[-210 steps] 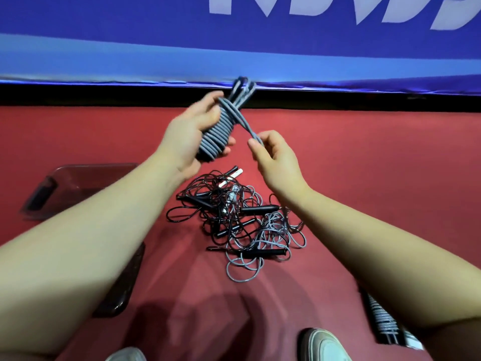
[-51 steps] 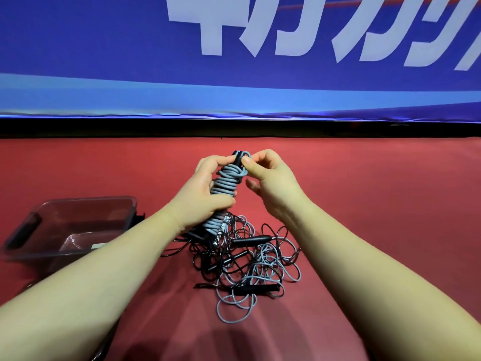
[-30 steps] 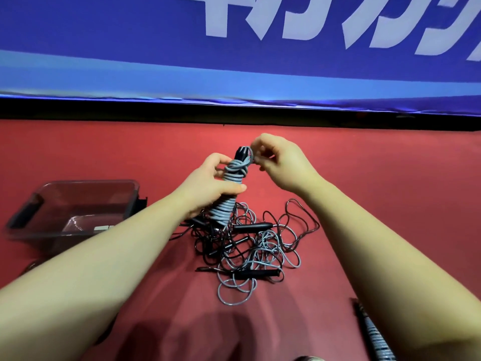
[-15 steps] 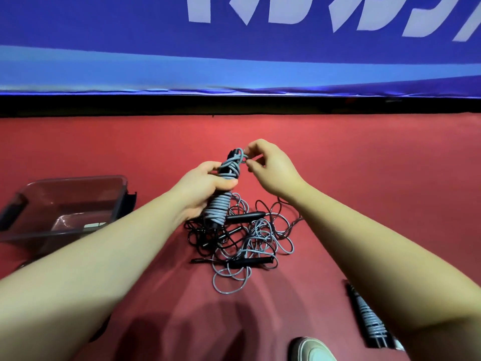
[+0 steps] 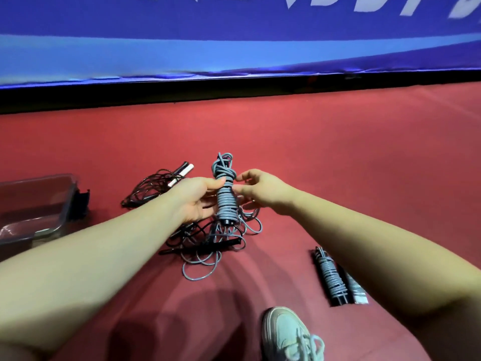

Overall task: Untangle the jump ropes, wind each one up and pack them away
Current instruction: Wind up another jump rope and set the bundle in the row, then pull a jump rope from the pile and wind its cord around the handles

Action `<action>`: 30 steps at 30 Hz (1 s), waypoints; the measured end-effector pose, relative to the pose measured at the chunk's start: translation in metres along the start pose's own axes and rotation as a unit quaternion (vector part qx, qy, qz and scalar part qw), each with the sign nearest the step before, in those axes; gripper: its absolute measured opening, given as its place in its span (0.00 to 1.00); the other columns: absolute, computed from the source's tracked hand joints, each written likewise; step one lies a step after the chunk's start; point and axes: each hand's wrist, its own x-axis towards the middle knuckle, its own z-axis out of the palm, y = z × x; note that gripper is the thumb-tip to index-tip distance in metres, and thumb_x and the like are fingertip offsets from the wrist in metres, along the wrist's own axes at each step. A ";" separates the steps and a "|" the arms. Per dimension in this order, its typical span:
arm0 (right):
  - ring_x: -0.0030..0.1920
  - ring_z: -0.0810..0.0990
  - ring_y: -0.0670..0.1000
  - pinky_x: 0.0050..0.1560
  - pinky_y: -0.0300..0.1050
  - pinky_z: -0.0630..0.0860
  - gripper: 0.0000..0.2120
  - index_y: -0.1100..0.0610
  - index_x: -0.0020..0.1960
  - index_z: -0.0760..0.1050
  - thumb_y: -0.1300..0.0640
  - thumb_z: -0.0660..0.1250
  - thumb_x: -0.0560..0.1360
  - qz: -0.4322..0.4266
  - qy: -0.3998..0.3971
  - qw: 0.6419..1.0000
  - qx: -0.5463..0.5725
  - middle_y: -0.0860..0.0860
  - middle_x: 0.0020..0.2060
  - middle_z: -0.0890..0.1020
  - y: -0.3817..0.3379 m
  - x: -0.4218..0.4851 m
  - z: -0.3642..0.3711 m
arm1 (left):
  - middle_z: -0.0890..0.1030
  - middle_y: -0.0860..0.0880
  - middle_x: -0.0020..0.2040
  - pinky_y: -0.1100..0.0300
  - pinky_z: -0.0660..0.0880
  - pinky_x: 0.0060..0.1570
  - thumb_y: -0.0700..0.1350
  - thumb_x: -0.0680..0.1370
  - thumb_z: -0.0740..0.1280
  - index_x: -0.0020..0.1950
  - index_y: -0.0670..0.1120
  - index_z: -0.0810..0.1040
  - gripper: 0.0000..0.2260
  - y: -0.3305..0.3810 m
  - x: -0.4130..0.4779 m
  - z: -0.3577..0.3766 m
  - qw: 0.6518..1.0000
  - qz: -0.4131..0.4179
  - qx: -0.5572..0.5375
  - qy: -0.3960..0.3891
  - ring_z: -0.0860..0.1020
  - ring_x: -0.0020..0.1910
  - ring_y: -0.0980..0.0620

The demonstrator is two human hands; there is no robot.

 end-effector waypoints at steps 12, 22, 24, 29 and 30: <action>0.39 0.77 0.52 0.49 0.50 0.76 0.21 0.62 0.61 0.68 0.59 0.71 0.72 0.084 0.082 0.974 -0.192 0.52 0.38 0.77 0.126 -0.034 -0.072 | 0.78 0.48 0.36 0.58 0.73 0.50 0.37 0.79 0.62 0.49 0.43 0.75 0.04 -0.100 0.062 0.108 0.985 -0.136 0.105 -0.018 0.77 0.35 0.53; 0.49 0.78 0.58 0.44 0.43 0.68 0.15 0.64 0.57 0.70 0.57 0.65 0.74 0.249 0.061 0.922 -0.291 0.59 0.49 0.80 0.241 -0.054 -0.078 | 0.79 0.43 0.49 0.58 0.72 0.56 0.35 0.81 0.55 0.67 0.37 0.71 0.15 -0.211 0.112 0.152 0.944 -0.240 0.209 -0.092 0.78 0.50 0.48; 0.52 0.79 0.60 0.45 0.44 0.70 0.14 0.63 0.55 0.71 0.57 0.65 0.73 0.250 0.058 0.905 -0.338 0.60 0.51 0.80 0.250 -0.054 -0.080 | 0.76 0.40 0.63 0.58 0.72 0.57 0.38 0.82 0.54 0.67 0.37 0.70 0.15 -0.216 0.119 0.153 0.925 -0.251 0.256 -0.121 0.76 0.61 0.45; 0.54 0.78 0.59 0.47 0.44 0.70 0.18 0.61 0.58 0.68 0.55 0.68 0.72 0.253 0.018 0.883 -0.396 0.58 0.52 0.80 0.246 -0.047 -0.084 | 0.77 0.41 0.61 0.59 0.77 0.48 0.37 0.81 0.55 0.67 0.39 0.70 0.15 -0.205 0.136 0.140 0.879 -0.255 0.362 -0.175 0.76 0.63 0.44; 0.54 0.78 0.59 0.49 0.45 0.71 0.19 0.61 0.59 0.67 0.55 0.68 0.72 0.262 0.007 0.876 -0.406 0.58 0.53 0.79 0.244 -0.045 -0.083 | 0.77 0.41 0.60 0.62 0.77 0.43 0.37 0.81 0.56 0.67 0.38 0.71 0.14 -0.202 0.137 0.137 0.865 -0.254 0.391 -0.184 0.77 0.61 0.44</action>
